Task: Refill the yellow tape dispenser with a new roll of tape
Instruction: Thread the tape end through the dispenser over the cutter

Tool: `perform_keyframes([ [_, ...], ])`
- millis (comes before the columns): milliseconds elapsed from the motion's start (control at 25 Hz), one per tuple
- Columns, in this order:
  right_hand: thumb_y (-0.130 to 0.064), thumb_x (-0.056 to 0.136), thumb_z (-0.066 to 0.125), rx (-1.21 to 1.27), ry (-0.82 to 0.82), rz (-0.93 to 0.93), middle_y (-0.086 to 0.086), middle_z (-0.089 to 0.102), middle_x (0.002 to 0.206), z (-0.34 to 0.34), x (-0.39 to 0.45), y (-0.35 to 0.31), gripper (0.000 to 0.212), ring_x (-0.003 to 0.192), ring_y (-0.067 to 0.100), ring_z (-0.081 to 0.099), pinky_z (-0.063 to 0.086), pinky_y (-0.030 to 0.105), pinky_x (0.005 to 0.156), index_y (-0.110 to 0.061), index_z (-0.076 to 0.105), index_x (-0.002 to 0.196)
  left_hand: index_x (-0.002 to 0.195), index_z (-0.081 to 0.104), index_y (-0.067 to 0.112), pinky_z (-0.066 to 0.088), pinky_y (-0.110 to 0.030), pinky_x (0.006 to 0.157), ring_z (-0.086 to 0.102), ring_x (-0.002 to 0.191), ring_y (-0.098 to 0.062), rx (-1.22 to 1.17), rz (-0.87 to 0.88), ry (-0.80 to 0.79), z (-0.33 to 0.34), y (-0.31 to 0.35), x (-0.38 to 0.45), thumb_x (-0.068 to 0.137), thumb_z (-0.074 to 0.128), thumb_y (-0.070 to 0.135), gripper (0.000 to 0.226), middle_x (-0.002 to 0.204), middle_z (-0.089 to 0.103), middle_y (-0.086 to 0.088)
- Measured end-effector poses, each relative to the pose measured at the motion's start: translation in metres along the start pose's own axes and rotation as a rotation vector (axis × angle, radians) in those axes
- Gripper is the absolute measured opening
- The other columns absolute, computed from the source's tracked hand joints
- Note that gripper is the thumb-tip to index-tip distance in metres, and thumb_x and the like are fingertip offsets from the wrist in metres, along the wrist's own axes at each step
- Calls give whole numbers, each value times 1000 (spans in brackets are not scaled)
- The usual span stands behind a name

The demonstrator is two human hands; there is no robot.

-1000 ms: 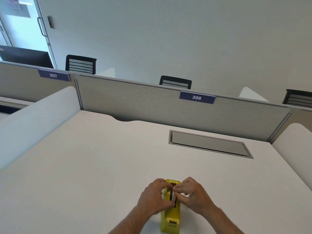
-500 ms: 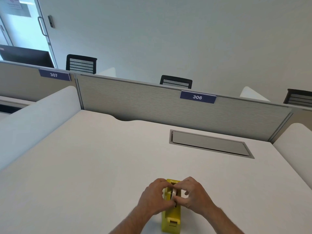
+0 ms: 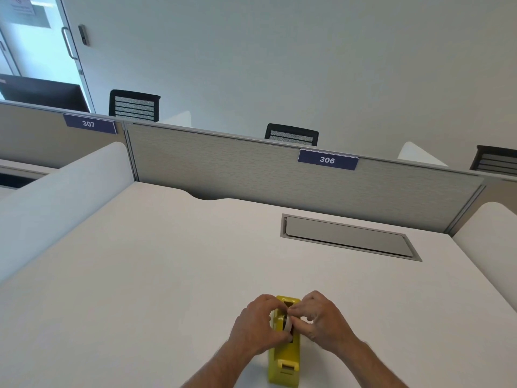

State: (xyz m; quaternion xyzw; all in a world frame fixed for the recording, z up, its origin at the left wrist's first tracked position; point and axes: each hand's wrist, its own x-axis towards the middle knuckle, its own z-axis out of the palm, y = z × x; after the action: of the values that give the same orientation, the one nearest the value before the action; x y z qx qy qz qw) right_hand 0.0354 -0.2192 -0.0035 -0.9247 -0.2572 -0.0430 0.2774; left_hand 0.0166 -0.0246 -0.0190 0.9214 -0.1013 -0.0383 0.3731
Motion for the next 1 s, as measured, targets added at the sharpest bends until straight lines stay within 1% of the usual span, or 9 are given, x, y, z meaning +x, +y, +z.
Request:
perform_keyframes([
  [120, -45, 78, 68, -19, 0, 2, -33, 71, 86, 0, 0, -2, 18, 91, 6, 53, 54, 26, 65, -36, 76, 92, 110, 64, 41, 52, -18, 81, 56, 97, -1, -22, 19, 15, -1, 0, 0, 67, 72, 63, 50, 119, 53, 25],
  [200, -43, 78, 67, -8, 10, 18, -30, 72, 85, 1, 1, -2, 16, 90, 6, 53, 53, 25, 65, -35, 76, 90, 111, 64, 41, 52, -17, 80, 56, 97, -1, -24, 17, 16, -1, 0, -1, 67, 72, 62, 49, 120, 53, 24],
  [320, -35, 80, 68, 19, -1, 45, -29, 72, 82, -1, 4, -1, 13, 91, 4, 53, 51, 22, 66, -36, 77, 89, 112, 63, 42, 51, -20, 82, 55, 99, -3, -14, -1, 7, -1, 0, -1, 65, 74, 61, 53, 124, 53, 23],
  [480, -40, 75, 71, 40, -20, 77, -28, 71, 83, -2, 5, 0, 13, 94, 4, 55, 50, 18, 65, -41, 75, 87, 114, 62, 42, 53, -24, 85, 55, 99, -4, 2, -2, 5, 0, 0, -1, 64, 76, 60, 55, 127, 53, 22],
  [560, -42, 73, 71, 20, -34, 55, -31, 70, 83, 0, 4, 0, 14, 93, 4, 54, 51, 19, 64, -41, 73, 87, 113, 62, 42, 54, -25, 86, 54, 97, -3, 9, 2, 8, 1, -1, -2, 63, 77, 59, 55, 126, 53, 23],
  [720, -42, 79, 67, -15, -38, 19, -38, 68, 82, 0, 4, 0, 13, 90, 4, 53, 50, 20, 67, -40, 74, 90, 112, 62, 41, 54, -26, 87, 54, 98, -3, 20, 4, 7, 1, -1, -1, 62, 78, 61, 56, 125, 53, 23],
  [840, -38, 82, 66, 5, -30, 19, -32, 72, 84, -2, 6, 2, 13, 89, 2, 54, 51, 22, 67, -39, 76, 90, 113, 61, 43, 54, -28, 88, 55, 100, -4, 35, -9, -1, 1, 0, 0, 61, 79, 61, 58, 126, 52, 23],
  [920, -41, 80, 67, 0, -42, 5, -30, 72, 84, -2, 6, 1, 14, 90, 2, 55, 52, 23, 67, -39, 76, 91, 113, 61, 43, 55, -28, 88, 55, 101, -4, 35, -6, 0, 1, 0, 0, 61, 79, 62, 58, 126, 52, 23],
  [1000, -44, 77, 69, -3, -44, 0, -32, 71, 82, -1, 5, 0, 17, 90, 3, 55, 53, 25, 66, -39, 76, 91, 112, 62, 42, 55, -28, 89, 54, 100, -3, 35, -2, 4, 2, 0, 0, 62, 78, 63, 57, 126, 53, 23],
])
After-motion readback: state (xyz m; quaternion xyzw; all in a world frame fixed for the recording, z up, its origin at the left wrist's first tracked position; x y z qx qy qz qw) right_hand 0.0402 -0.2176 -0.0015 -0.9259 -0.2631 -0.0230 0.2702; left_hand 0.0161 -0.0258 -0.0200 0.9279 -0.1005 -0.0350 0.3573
